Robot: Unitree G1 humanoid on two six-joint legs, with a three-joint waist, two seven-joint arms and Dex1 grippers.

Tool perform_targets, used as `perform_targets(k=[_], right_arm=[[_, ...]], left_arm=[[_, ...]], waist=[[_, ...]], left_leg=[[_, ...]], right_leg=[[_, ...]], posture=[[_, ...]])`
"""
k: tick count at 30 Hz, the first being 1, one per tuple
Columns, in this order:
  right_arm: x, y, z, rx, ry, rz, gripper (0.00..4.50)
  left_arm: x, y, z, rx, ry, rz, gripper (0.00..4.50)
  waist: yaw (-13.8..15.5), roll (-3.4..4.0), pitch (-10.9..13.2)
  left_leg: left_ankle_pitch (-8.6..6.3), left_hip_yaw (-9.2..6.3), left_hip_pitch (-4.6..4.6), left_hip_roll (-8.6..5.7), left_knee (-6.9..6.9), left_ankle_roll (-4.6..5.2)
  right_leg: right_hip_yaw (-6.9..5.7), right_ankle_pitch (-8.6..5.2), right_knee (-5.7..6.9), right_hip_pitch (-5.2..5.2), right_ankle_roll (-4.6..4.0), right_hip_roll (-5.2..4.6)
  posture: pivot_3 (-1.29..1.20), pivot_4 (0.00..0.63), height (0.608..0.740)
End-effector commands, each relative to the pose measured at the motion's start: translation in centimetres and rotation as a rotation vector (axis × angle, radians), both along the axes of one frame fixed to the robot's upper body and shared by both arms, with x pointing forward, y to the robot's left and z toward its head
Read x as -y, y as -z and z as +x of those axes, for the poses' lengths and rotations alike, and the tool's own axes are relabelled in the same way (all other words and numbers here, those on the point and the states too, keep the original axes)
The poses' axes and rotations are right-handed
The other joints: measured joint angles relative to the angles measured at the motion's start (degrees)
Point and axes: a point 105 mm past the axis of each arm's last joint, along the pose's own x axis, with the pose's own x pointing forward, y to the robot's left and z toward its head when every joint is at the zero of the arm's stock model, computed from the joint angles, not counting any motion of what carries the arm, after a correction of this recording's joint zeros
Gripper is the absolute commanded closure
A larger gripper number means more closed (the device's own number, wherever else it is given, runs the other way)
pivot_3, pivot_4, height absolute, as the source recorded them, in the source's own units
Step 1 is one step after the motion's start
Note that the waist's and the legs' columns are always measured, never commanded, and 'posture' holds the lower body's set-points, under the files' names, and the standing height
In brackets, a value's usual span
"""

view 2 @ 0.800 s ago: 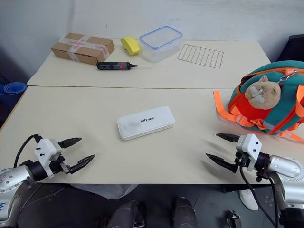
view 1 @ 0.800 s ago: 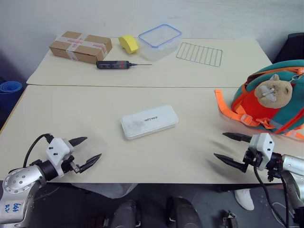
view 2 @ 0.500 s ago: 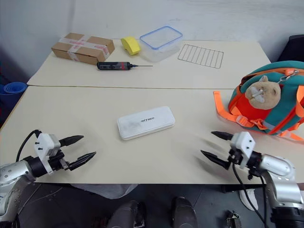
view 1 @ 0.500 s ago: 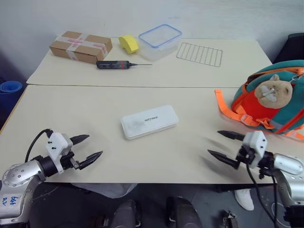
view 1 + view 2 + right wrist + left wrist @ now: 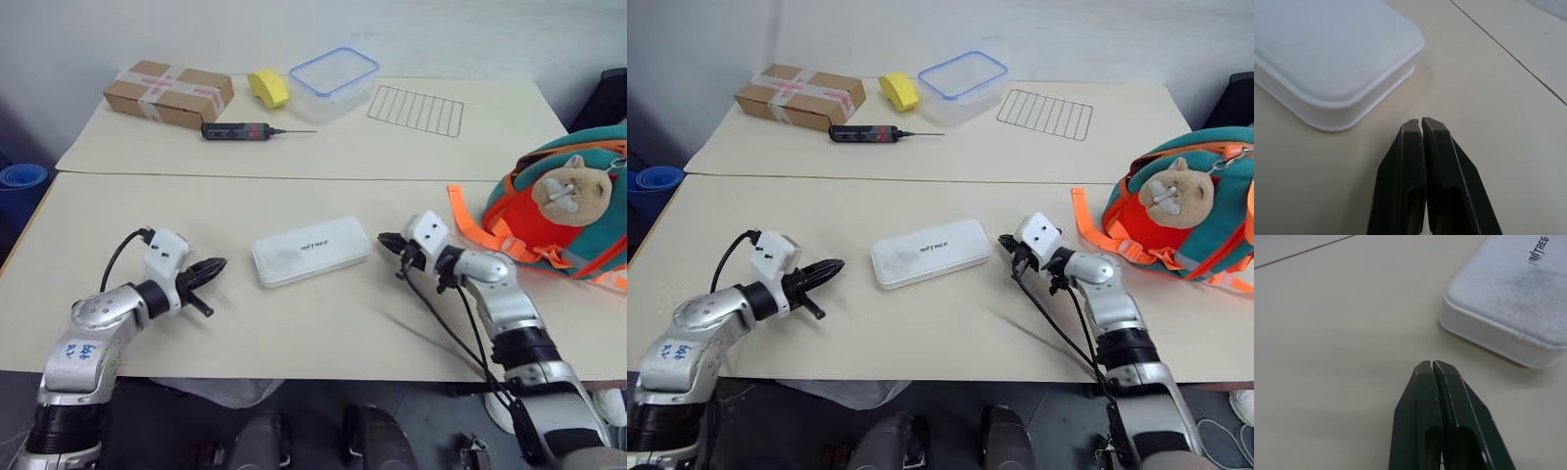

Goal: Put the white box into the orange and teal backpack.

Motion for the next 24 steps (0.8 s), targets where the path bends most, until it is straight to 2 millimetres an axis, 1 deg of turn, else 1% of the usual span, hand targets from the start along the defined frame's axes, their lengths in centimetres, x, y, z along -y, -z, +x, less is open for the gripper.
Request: perform_targets(k=[1,3,6,10,11,14,16,19,21,24], right_arm=[[-1.3,-0.9,0.2,0.035,-0.065,0.013,4.50],[-1.6,-1.0,0.0,0.030,-0.091,0.021,4.50],[-1.5,-0.8,-0.9,0.017,-0.134,0.019,4.50],[-1.6,-0.4,-4.4,-0.029,-0.269,0.031,4.50],[-1.5,-0.3,-5.1,-0.045,-0.278,0.036,4.50],[-0.9,-0.2,-6.9,-0.090,-0.285,0.053,4.50],[-0.6,0.3,-8.9,-0.129,-0.323,0.030,4.50],[0.0,0.9,-11.5,-0.191,-0.329,0.003,4.50],[0.7,1.1,-12.4,-0.219,-0.302,-0.002,4.50],[2.2,1.4,-12.9,-0.225,-0.236,-0.016,4.50]], left_arm=[[1.4,-0.1,0.1,-0.007,0.048,-0.003,4.47],[2.1,-0.2,0.1,0.000,0.070,-0.015,4.47],[3.0,0.0,0.1,-0.002,0.098,-0.015,4.47],[4.1,0.3,-0.2,0.007,0.147,-0.017,4.47],[4.3,0.4,-0.4,0.004,0.164,-0.019,4.47],[5.0,0.9,-1.1,-0.019,0.220,-0.014,4.47],[5.3,1.4,-2.0,-0.046,0.262,-0.015,4.47],[5.9,2.0,-3.8,-0.084,0.339,-0.026,4.47],[5.9,2.3,-4.5,-0.102,0.344,-0.025,4.47],[5.3,2.5,-5.1,-0.117,0.320,-0.020,4.47]], waist=[[-0.1,0.00,0.0],[-0.1,0.00,0.0],[0.0,0.00,0.0],[0.4,0.00,0.0],[0.4,0.00,0.0],[0.4,0.00,0.0],[0.3,0.00,0.0],[0.3,0.00,0.0],[0.3,0.00,0.0],[0.5,0.00,0.0]], left_leg=[[0.00,0.01,0.00,0.02,0.00,0.00],[0.03,0.01,0.02,0.07,0.00,-0.04],[0.07,0.00,0.02,0.08,0.03,-0.06],[0.07,-0.12,0.02,0.07,0.01,-0.05],[0.06,-0.13,0.02,0.06,0.02,-0.06],[0.05,-0.12,0.02,0.04,0.02,-0.04],[0.05,-0.12,0.04,0.05,0.03,-0.04],[0.03,-0.13,0.08,0.08,-0.01,-0.09],[0.02,-0.12,0.10,0.08,-0.03,-0.10],[0.00,-0.13,0.12,0.08,-0.03,-0.09]], right_leg=[[0.02,0.00,0.00,0.00,0.00,0.02],[0.01,0.00,0.02,0.00,0.00,0.05],[0.02,0.00,0.03,0.02,0.00,0.04],[-0.03,0.00,0.02,0.05,0.00,0.02],[-0.03,0.00,0.02,0.06,0.00,0.02],[-0.04,0.00,-0.01,0.10,0.01,-0.02],[-0.04,0.00,0.00,0.11,0.01,-0.02],[-0.04,0.00,-0.03,0.11,0.00,-0.02],[-0.01,0.00,-0.04,0.11,0.00,-0.03],[0.00,0.00,-0.26,0.13,0.00,-0.07]], posture=[[0.00,0.150,0.740],[0.00,0.150,0.740],[0.00,0.150,0.740],[0.00,0.150,0.740],[0.00,0.150,0.740],[0.00,0.150,0.740],[0.00,0.150,0.740],[0.00,0.150,0.740],[0.00,0.150,0.740],[0.00,0.150,0.740]])
